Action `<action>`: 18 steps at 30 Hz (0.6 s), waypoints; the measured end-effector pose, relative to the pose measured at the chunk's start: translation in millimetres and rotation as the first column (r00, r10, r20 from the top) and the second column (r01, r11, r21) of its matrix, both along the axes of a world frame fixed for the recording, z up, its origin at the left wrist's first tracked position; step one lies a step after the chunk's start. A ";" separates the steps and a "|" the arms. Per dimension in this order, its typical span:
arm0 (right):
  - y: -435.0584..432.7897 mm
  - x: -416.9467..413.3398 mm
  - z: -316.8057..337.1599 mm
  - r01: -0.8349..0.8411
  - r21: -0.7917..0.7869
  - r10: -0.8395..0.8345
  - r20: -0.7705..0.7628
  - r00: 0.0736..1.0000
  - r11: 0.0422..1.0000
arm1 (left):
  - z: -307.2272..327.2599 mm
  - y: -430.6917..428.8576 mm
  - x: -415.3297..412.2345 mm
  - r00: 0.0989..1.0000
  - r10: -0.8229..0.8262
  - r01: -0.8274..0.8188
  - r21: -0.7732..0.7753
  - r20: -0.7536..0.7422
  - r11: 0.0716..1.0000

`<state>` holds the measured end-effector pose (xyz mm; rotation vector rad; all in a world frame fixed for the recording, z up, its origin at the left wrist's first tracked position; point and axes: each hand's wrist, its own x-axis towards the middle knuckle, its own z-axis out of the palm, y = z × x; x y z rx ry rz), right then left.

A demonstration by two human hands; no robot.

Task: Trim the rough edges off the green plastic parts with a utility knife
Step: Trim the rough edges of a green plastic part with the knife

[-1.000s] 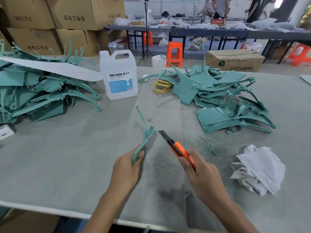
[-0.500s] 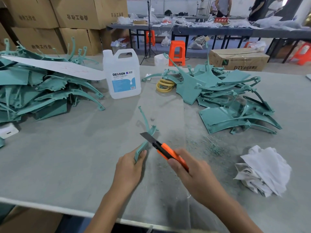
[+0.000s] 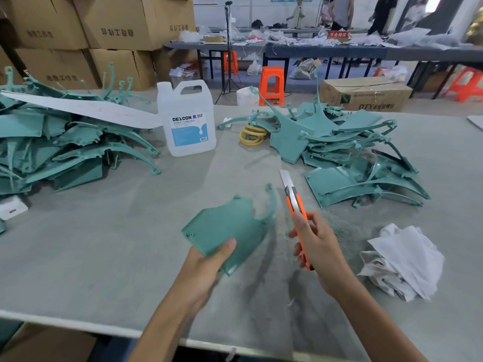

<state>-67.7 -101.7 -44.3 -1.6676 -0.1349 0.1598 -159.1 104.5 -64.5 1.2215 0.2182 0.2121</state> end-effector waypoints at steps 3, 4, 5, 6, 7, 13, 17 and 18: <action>4.5 -1.8 4.0 -0.001 0.113 0.008 -0.068 0.998 0.994 | 2.3 -10.0 -3.1 0.997 -0.080 0.081 -0.061 0.014 0.995; 4.6 -1.7 4.7 0.005 0.128 0.006 -0.084 0.996 0.992 | 3.1 -12.1 -4.3 0.994 -0.105 0.105 -0.049 -0.001 0.993; 4.0 -0.9 4.6 0.017 0.146 -0.002 -0.103 0.995 0.989 | 2.1 -13.0 -5.8 0.991 -0.133 0.132 -0.036 -0.018 0.991; 2.5 0.6 4.0 0.036 0.169 -0.015 -0.124 0.992 0.985 | 3.2 -14.0 -6.9 0.989 -0.141 0.140 -0.026 -0.037 0.990; 0.3 2.2 3.0 0.056 0.188 -0.030 -0.141 0.990 0.981 | 2.4 -13.2 -7.6 0.991 -0.129 0.128 -0.018 -0.044 0.992; -10.1 3.5 1.8 0.057 0.137 -0.045 -0.088 0.995 0.989 | 32.1 9.0 -11.3 1.000 0.009 -0.004 0.272 -0.017 0.962; -9.3 5.0 13.1 -0.027 0.119 0.024 0.025 0.999 0.993 | 58.4 13.4 -13.8 0.994 -0.099 0.052 0.548 0.056 0.835; -10.3 5.2 16.4 -0.042 0.093 0.036 0.058 0.998 0.995 | 62.9 13.8 -14.1 0.992 -0.103 0.038 0.599 0.075 0.800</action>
